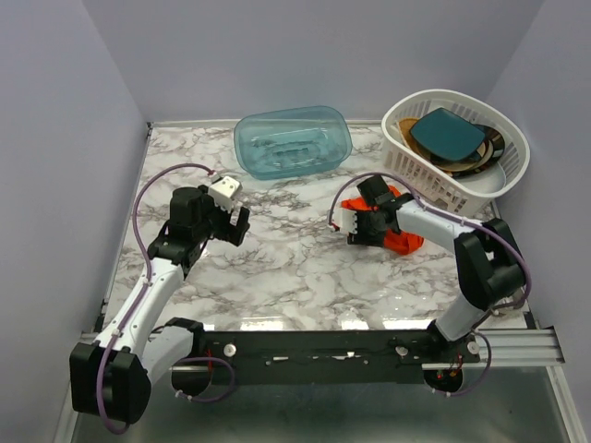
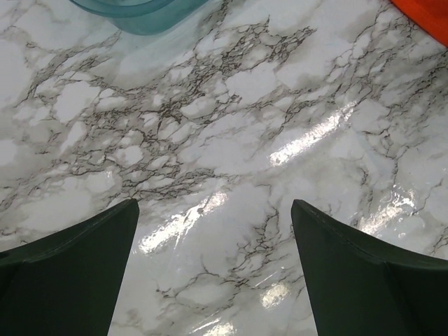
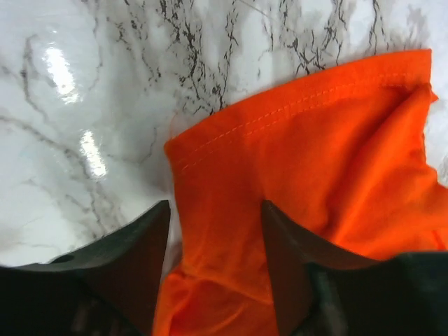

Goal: Roll the t-shirts
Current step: Flatten out the T-shirt at the center of the board.

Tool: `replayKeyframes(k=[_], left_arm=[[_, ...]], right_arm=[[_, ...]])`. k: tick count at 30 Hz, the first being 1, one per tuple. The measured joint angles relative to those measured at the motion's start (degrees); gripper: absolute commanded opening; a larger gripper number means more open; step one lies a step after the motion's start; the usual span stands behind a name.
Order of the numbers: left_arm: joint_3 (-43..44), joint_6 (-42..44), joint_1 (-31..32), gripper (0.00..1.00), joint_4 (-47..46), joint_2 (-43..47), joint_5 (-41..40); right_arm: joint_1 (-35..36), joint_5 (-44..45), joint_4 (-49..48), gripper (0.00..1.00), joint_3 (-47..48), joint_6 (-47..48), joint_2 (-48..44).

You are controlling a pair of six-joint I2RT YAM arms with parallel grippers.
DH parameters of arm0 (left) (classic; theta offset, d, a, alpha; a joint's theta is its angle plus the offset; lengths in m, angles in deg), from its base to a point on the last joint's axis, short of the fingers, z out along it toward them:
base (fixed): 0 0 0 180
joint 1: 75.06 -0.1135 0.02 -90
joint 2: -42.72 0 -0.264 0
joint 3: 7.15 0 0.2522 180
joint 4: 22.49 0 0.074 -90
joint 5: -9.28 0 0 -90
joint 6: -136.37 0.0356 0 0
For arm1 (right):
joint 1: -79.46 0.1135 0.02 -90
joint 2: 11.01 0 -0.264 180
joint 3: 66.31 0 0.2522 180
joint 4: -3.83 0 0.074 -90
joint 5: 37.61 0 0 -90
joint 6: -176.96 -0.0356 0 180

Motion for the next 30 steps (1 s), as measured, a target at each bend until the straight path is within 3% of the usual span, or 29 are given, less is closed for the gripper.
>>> replayKeyframes(k=[1,2,5,9,12,14,17,21,22,25,30], left_arm=[[0.0,0.0,-0.3,0.99,0.0,-0.1,0.0],[0.0,0.0,-0.6,0.99,0.0,-0.2,0.0],[0.0,0.0,-1.6,0.99,0.0,-0.2,0.0],[0.0,0.1,-2.2,0.99,0.0,-0.2,0.0],[0.0,0.3,-2.3,0.99,-0.1,-0.2,0.0],[0.0,0.3,-2.3,0.99,-0.2,-0.2,-0.1],[-0.2,-0.2,-2.3,0.99,-1.5,-0.2,-1.0],[-0.3,-1.2,-2.7,0.99,-3.8,-0.3,-3.2],[-0.2,-1.6,-2.7,0.99,-4.5,-0.5,-3.7],[0.0,-2.2,-2.8,0.99,-5.8,-1.5,-5.0],[1.9,-2.6,-3.0,0.99,-7.0,-3.6,-5.8]], right_arm=[[0.1,0.1,-0.4,0.49,0.5,0.8,1.2],[0.2,0.3,-0.7,0.23,1.0,1.7,2.5],[1.0,1.2,-1.3,0.01,1.7,4.1,5.1],[3.0,2.1,0.2,0.01,4.0,3.8,6.0],[5.2,0.3,6.9,0.01,13.2,0.7,5.8],[6.8,-2.5,11.4,0.01,23.3,-3.5,5.5],[9.5,-7.1,18.4,0.01,45.7,-11.3,5.2],[11.8,-9.9,20.7,0.01,72.2,-21.4,3.2],[12.1,-9.9,20.7,0.01,74.9,-22.9,1.7],[12.4,-7.1,19.1,0.01,74.8,-27.0,-6.8],[11.3,1.8,16.1,0.01,58.6,-28.7,-21.3]])
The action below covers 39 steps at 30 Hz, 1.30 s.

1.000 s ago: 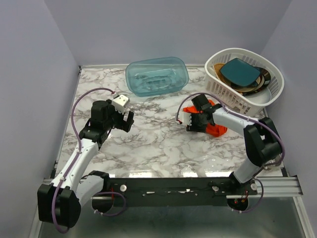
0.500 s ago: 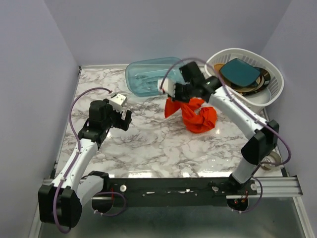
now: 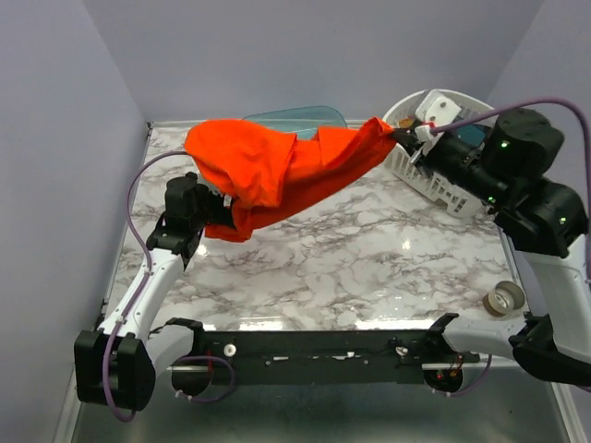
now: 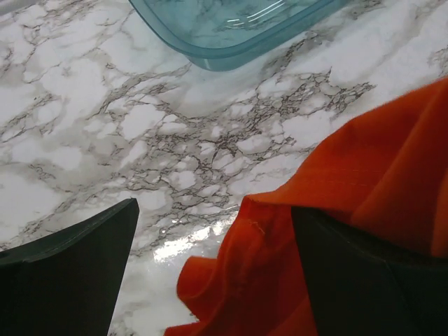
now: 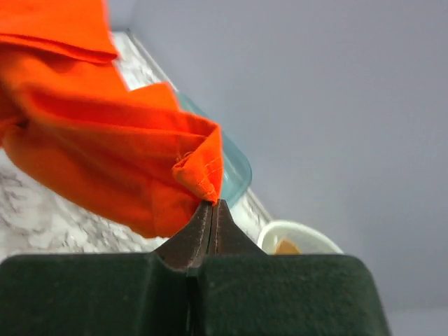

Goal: Roll the t-shirts
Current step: Flatten out the T-shirt at the center of the board.

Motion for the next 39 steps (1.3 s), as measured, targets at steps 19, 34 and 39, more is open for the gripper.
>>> replayKeyframes(k=[19,34,39], left_arm=[[2.8,1.2,-0.1,0.99,10.4,-0.9,5.1],[5.1,6.6,-1.2,0.98,26.2,4.7,10.8],[8.7,8.1,-3.5,0.99,30.3,7.0,10.1]], right_arm=[[-6.6,-0.8,4.2,0.71,-47.5,-3.7,-7.4],[3.5,-16.4,-0.8,0.68,-34.6,15.2,25.3],[7.6,-17.6,-1.8,0.71,-33.9,27.2,26.1]])
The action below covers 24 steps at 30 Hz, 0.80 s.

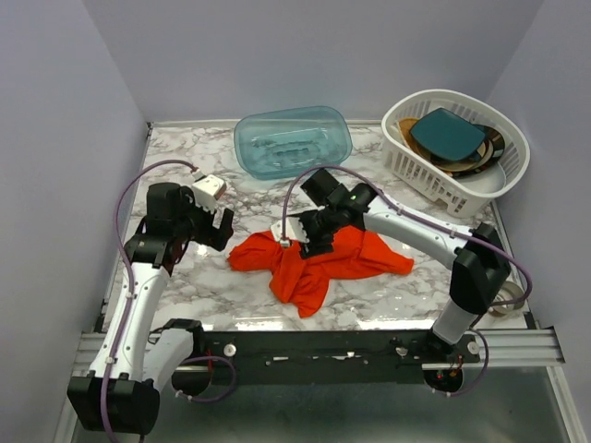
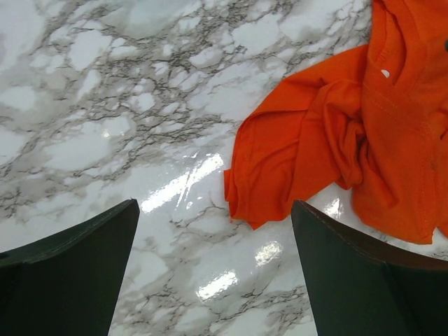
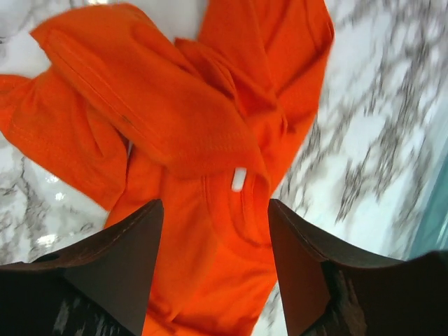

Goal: Roll the t-shirts
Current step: Flatten out the T-shirt at the center of the board.

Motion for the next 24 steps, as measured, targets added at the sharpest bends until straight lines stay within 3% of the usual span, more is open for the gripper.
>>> replayKeyframes(k=[7,17,21,24], left_arm=[[2.8,-7.2,-4.3,0.99,1.0,0.3,-0.7],[2.9,-12.2,-7.6,0.99,2.9,0.6,0.5],[2.7,-12.4,-7.9,0.99,3.0,1.3,0.5],[2.7,-12.5,-8.1,0.99,3.0,1.3,0.5]], right_arm=[[8.9,-1.8,-3.8,0.68,-7.8,14.2,0.0],[9.8,-1.2,-9.6,0.49,-8.6,20.4,5.9],[9.8,-0.5,-10.9,0.15,-8.7,22.1,6.7],[9.8,0.3,-11.4,0.12,-8.8,21.8,6.7]])
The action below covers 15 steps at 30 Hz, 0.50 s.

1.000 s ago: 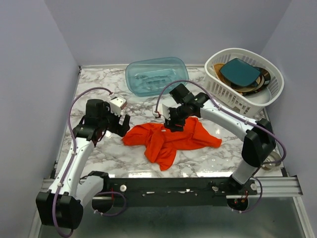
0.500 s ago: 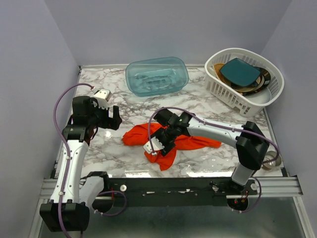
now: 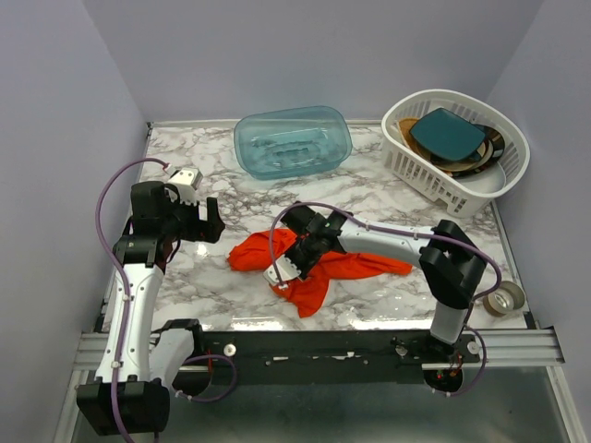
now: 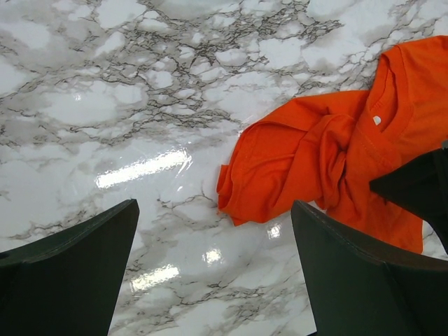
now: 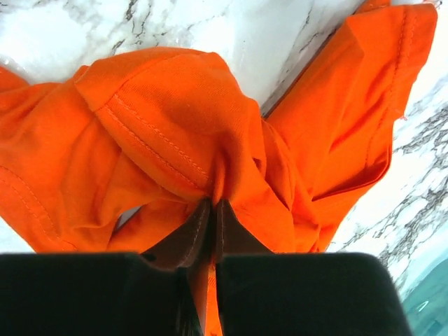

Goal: Roll the t-shirts
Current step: Flatten out the T-shirt at the center of the board.

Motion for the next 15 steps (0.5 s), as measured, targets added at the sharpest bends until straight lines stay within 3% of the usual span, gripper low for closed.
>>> replayKeyframes(k=[4,9,15], left_arm=[[-0.1,0.0,-0.1,0.99,-0.3,0.1,0.4],[-1.4,-0.4,-0.2,0.98,-2.3,0.3,2.6],[-2.9,-1.4,-0.2,0.97,-6.1,-1.3,7.3]], right_arm=[[0.0,1.3,1.6,0.1,2.5,-2.7,0.0],[-1.4,1.6,6.7,0.07,12.4,-11.8,-1.7],[-11.4,1.7,11.4,0.07,19.4,-26.5,-7.5]])
